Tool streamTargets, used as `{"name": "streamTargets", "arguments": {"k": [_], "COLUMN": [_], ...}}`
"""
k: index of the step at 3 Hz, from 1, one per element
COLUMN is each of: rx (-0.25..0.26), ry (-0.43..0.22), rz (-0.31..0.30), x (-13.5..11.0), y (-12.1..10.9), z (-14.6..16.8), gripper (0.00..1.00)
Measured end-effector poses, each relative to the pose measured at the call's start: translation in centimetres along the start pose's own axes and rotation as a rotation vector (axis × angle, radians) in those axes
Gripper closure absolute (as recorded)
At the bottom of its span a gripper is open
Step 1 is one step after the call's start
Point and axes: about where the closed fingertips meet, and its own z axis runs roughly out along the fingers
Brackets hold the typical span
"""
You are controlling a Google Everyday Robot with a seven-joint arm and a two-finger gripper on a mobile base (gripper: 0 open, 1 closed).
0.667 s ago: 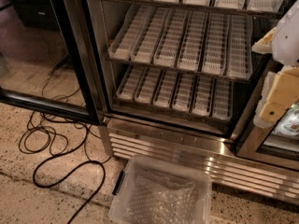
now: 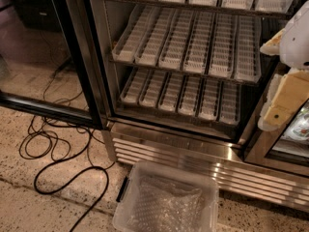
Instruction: Pick coke can from top shelf of fridge
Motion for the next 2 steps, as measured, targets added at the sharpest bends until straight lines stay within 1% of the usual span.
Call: {"name": "streamTargets", "arguments": {"k": [1, 2], "rx": [0.008, -0.024], "ry": [-0.047, -0.119], "rz": [0.039, 0.07], "x": [-1.4, -3.3], "y": [-0.9, -1.4], "z": [0.9, 1.9], "gripper": [0.0, 0.0]}}
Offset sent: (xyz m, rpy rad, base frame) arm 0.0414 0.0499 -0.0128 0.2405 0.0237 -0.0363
